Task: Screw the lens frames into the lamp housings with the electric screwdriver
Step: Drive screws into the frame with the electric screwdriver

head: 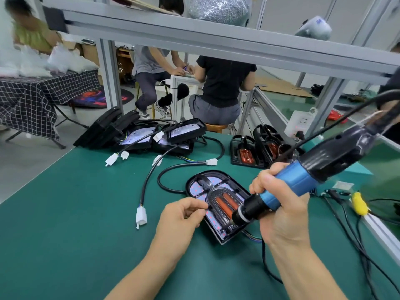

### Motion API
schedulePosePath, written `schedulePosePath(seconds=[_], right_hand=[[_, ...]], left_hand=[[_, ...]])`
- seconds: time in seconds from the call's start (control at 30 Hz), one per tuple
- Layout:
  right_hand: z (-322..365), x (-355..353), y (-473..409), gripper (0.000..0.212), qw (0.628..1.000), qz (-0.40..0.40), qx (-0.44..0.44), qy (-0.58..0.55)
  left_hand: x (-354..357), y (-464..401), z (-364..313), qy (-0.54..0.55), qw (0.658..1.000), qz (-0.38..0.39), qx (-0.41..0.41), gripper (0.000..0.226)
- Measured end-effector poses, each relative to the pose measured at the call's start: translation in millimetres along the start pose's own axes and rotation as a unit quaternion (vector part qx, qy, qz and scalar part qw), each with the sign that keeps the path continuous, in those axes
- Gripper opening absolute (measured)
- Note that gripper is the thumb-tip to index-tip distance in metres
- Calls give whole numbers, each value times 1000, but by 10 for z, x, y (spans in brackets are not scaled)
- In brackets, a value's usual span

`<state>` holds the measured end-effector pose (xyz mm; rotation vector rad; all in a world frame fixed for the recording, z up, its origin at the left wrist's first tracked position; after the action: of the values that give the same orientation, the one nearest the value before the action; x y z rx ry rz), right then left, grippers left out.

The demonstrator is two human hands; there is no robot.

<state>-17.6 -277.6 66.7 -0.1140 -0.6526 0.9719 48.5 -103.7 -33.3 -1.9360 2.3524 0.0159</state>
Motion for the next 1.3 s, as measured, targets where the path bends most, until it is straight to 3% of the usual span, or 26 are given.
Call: schedulePosePath(seconds=[0.37,0.5,0.6,0.83,0.97,1.03,1.17,1.3], right_hand=[[-110,60,69,20,999,36,16,24],[-68,136,100,17,994,98,30,38],[-50,131,108,25,989,130,63,34],[680,-499,-153,22,996,-46,-79,3],[987,-954,-356,19,986,-129,-107,-18],[965,-1162,-405,17,982,-161,-95,-33],[867,-1474,-378,18,977,-197,-76,-36],[861,-1602,-350,17,976,-198,-85,-40]], left_hand=[[10,-22,41,-48,999,6,5,18],[30,-30,21,-102,994,19,16,18],[47,-63,-48,-140,990,26,26,20],[427,-274,-722,-180,971,39,152,30],[1226,-455,-912,-278,929,119,212,18],[1647,-549,-829,-361,893,161,214,21],[2048,-764,-565,-443,855,214,162,24],[2182,-861,-475,-436,848,266,138,12]])
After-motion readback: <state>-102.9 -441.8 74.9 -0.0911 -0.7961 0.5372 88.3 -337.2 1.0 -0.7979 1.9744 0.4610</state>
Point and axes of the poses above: each hand's wrist, its own y-axis away from the middle knuckle, its own x-axis out of the palm, z = x × y, the point moved 10 cm from there along -y, towards the middle knuckle, and after that the axes turned 4 degrees about -z, right-handed, at the moved point
